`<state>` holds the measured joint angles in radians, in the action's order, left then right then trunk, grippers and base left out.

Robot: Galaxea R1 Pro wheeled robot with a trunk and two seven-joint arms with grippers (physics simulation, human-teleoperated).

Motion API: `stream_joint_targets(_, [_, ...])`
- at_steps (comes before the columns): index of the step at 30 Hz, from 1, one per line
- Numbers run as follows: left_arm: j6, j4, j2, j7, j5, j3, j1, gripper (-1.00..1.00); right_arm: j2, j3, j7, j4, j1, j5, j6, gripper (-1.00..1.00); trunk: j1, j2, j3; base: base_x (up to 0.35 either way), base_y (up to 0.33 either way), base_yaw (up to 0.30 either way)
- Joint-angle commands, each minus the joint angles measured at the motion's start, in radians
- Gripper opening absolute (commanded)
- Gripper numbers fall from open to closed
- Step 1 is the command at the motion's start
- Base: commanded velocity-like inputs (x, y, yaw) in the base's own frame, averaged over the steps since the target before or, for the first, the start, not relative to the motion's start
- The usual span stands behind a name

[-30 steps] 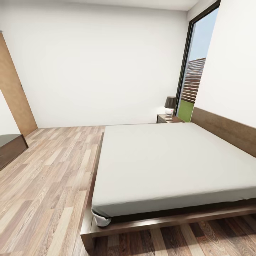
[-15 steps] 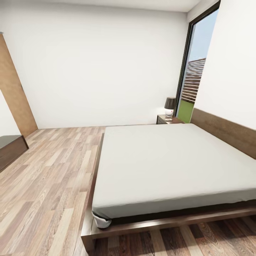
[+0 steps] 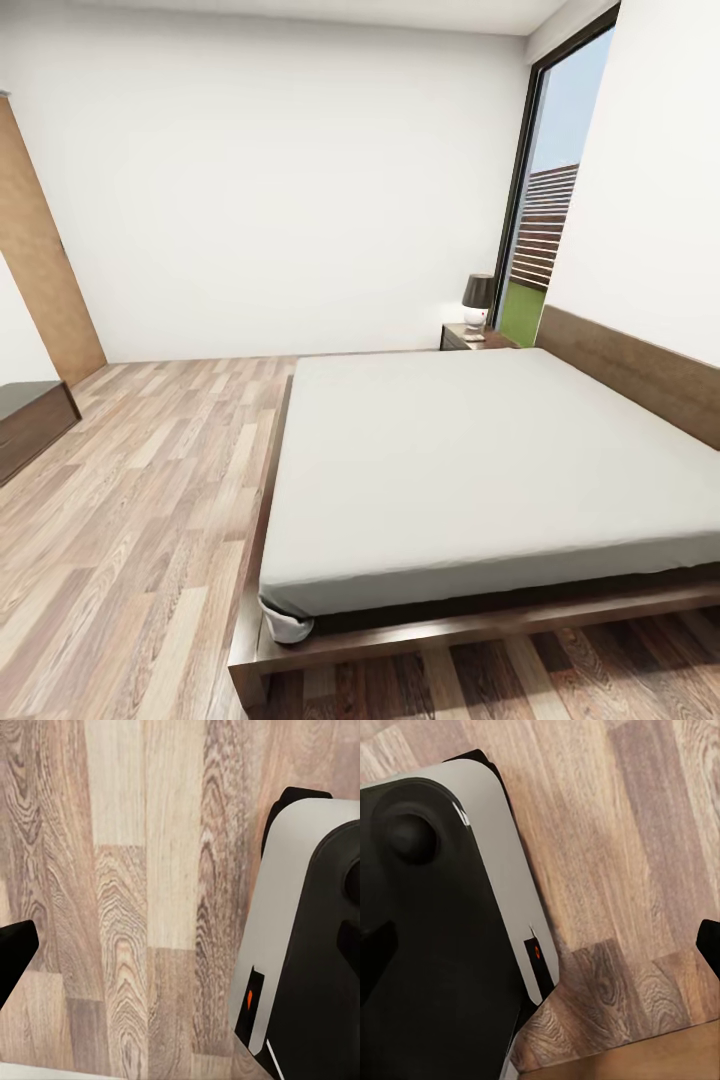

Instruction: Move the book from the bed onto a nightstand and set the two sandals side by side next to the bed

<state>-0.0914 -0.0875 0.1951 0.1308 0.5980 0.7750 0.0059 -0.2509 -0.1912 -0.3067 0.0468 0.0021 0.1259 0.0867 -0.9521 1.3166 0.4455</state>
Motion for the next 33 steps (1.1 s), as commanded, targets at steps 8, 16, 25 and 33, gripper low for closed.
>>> stream_joint_targets(8, [-0.001, -0.002, -0.022, 0.004, 0.010, 0.009, 0.000, 1.00, 0.012, 0.000, -0.006, 0.002, -0.001, 0.011, 0.006, 1.00, 0.000, 0.000, 0.001, 0.000, 0.000, 0.000])
stream_joint_targets(16, [0.001, -0.002, -0.031, 0.004, 0.007, 0.010, 0.000, 1.00, 0.015, 0.000, -0.006, 0.002, -0.001, 0.010, 0.011, 1.00, 0.000, 0.000, 0.001, 0.000, 0.000, 0.000])
stream_joint_targets(25, [0.001, -0.002, -0.034, 0.004, 0.010, 0.009, 0.000, 1.00, 0.019, -0.004, -0.005, 0.002, -0.001, 0.019, 0.011, 1.00, 0.000, 0.000, 0.001, 0.000, 0.000, 0.000])
stream_joint_targets(33, [0.001, -0.002, -0.034, 0.004, 0.010, 0.009, 0.000, 1.00, 0.051, -0.004, -0.005, 0.004, -0.001, 0.020, 0.008, 1.00, 0.000, 0.000, 0.001, 0.000, 0.000, 0.000])
